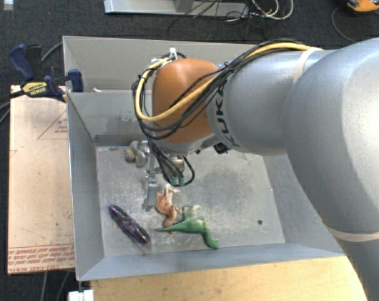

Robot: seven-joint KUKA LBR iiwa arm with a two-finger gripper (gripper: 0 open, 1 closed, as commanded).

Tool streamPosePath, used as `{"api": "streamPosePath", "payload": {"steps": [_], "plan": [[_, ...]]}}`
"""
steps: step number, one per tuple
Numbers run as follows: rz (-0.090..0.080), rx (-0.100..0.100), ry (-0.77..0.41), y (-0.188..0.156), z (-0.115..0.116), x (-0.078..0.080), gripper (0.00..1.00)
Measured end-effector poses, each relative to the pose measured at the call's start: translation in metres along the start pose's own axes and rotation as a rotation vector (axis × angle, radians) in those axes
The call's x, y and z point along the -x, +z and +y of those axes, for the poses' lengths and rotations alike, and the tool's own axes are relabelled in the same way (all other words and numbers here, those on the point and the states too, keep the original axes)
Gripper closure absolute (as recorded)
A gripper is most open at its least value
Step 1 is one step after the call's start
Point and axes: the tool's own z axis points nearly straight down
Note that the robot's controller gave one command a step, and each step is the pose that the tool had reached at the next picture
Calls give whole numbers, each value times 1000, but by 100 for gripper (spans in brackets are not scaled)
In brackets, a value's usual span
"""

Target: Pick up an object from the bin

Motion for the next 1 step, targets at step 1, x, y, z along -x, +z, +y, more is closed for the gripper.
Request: {"api": "streamPosePath", "payload": {"steps": [1], "plan": [[-7,1,4,-5,-1,2,0]]}}
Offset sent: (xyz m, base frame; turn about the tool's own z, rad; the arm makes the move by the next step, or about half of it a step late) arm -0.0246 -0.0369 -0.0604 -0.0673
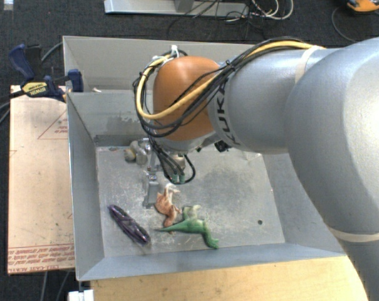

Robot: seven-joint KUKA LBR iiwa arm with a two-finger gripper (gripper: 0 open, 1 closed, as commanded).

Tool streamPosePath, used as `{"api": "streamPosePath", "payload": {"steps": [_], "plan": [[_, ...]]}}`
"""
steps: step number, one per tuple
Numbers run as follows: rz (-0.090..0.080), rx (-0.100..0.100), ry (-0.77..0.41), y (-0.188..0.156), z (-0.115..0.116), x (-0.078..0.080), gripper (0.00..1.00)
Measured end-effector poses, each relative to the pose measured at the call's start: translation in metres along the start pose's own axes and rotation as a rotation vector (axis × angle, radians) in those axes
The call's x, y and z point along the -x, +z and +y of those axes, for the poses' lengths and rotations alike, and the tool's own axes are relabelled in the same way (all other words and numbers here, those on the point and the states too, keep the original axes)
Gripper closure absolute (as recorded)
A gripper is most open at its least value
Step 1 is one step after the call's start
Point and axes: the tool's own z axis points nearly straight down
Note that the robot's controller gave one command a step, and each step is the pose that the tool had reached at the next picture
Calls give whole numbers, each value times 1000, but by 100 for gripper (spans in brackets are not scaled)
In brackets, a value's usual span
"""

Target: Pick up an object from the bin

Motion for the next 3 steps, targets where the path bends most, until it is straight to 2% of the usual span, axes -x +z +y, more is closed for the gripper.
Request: {"api": "streamPosePath", "payload": {"steps": [1,2,3], "plan": [[8,-1,-68,68,-38,-27,0],[1,2,-9,65,-66,-38,100],[1,2,-9,65,-66,-38,100]]}}
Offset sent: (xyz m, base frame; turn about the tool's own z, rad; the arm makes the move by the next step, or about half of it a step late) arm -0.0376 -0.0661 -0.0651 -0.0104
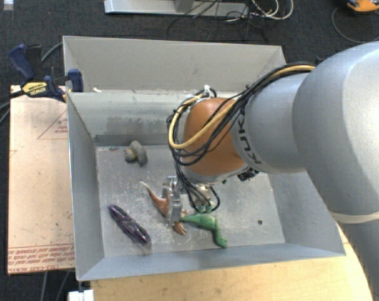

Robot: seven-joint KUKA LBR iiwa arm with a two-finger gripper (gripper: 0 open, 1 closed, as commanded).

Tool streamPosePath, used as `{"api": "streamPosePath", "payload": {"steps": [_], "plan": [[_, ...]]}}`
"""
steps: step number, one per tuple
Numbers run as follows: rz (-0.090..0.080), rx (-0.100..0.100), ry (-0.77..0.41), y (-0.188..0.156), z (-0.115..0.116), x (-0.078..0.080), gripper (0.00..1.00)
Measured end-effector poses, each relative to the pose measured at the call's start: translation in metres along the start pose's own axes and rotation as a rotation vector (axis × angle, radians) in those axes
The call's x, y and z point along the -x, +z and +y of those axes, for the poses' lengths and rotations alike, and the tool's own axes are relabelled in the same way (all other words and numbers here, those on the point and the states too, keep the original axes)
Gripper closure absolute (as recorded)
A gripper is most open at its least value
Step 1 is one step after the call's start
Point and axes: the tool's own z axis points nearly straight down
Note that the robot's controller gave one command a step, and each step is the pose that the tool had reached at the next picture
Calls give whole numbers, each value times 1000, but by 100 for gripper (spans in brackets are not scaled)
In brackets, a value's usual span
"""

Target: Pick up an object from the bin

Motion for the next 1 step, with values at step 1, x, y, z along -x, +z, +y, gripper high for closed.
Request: {"api": "streamPosePath", "payload": {"steps": [1], "plan": [[-2,1,39,-109,-2,14,100]]}}
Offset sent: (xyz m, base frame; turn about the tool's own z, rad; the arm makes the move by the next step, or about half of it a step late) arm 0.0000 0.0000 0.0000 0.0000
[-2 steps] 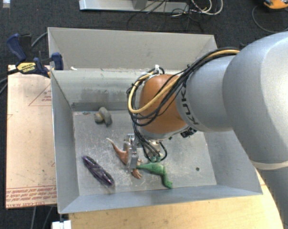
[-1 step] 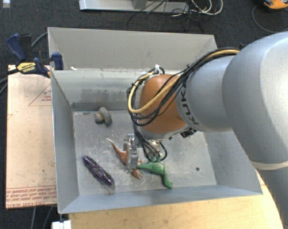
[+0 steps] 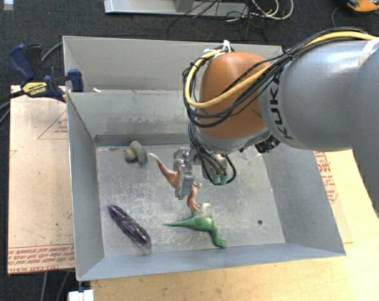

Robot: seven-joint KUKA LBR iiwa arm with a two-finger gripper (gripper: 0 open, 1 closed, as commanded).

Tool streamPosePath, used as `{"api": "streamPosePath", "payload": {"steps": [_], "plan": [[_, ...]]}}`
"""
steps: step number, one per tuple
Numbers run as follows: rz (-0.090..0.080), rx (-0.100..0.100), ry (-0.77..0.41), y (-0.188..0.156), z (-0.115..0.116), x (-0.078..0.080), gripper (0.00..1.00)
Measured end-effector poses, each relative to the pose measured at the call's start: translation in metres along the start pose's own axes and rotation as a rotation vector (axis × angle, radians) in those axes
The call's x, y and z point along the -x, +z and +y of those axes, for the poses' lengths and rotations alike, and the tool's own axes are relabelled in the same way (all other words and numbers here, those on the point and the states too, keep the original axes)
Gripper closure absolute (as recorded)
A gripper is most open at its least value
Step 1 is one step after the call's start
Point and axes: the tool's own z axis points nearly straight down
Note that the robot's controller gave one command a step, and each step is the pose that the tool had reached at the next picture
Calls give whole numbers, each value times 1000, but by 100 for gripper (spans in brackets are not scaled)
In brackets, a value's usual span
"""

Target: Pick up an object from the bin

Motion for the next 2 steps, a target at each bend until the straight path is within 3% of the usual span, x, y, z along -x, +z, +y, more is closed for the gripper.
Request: {"api": "streamPosePath", "payload": {"steps": [1,2], "plan": [[0,0,1,0,0,0,100],[-3,1,-15,-123,-16,14,100]]}}
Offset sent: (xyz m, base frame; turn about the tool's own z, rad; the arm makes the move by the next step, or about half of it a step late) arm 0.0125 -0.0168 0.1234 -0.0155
